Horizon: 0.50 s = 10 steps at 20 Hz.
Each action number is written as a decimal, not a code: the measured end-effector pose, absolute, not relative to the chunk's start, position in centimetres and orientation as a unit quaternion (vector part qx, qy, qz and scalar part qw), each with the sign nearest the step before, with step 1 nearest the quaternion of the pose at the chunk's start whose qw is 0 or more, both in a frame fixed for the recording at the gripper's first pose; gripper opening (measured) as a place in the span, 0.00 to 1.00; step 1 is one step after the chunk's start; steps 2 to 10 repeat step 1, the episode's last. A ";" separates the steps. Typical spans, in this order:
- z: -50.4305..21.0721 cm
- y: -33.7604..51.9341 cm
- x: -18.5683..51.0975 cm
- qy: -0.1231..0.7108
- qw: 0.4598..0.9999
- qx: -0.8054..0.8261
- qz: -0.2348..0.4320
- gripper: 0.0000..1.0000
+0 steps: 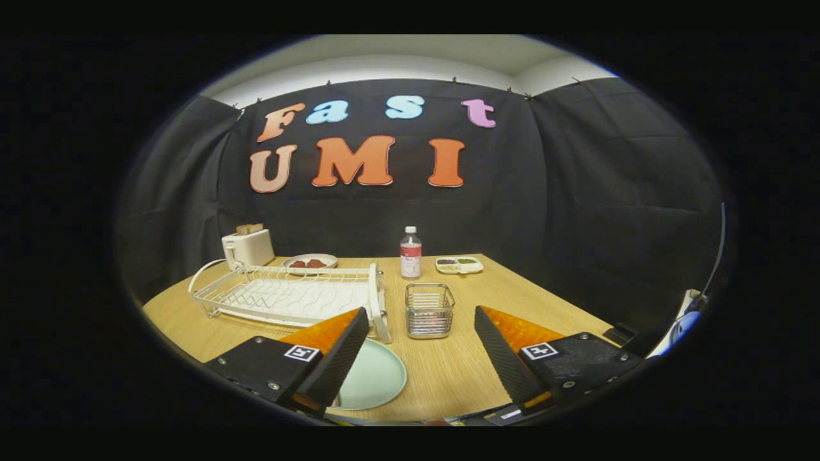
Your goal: Take the plate from the dish rack, then take the spoon from the basket and place it into the plate.
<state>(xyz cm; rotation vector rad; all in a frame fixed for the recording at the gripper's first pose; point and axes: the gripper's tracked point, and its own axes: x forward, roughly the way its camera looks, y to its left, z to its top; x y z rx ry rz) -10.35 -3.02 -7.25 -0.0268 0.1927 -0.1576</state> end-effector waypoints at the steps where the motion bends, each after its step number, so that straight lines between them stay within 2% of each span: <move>1: -7.4 -3.1 -10.4 0.097 0.992 -0.015 -0.080 0.98; 10: -7.4 -3.1 -10.4 0.097 0.992 -0.015 -0.080 0.98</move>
